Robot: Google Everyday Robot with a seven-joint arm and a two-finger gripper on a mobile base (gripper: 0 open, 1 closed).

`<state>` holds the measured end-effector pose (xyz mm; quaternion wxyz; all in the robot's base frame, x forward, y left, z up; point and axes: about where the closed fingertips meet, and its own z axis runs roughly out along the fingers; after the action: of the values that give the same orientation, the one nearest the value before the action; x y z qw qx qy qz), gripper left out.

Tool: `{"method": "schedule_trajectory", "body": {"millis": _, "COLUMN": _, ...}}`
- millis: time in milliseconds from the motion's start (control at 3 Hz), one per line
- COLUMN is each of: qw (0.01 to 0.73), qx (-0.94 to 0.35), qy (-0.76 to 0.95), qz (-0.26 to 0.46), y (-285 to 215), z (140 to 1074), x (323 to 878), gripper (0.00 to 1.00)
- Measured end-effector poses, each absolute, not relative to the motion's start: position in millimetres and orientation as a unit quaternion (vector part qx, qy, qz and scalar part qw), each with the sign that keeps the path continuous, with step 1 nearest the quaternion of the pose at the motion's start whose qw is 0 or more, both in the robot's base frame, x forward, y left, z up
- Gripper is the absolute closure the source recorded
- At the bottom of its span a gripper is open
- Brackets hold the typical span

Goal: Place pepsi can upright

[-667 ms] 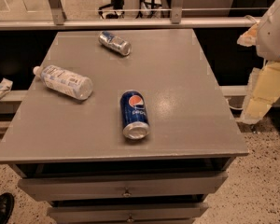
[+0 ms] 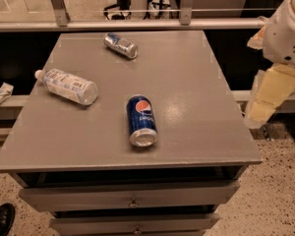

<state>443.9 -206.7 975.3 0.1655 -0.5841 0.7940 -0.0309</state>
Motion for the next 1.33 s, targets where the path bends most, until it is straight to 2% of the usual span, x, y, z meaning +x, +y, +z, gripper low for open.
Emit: {"method": "schedule_trajectory", "body": {"millis": 1333, "qw": 0.169, "qx": -0.395, "qy": 0.902, "qz": 0.029, "y": -77.9, "z": 925.5, "x": 495.9, "gripper": 0.00}}
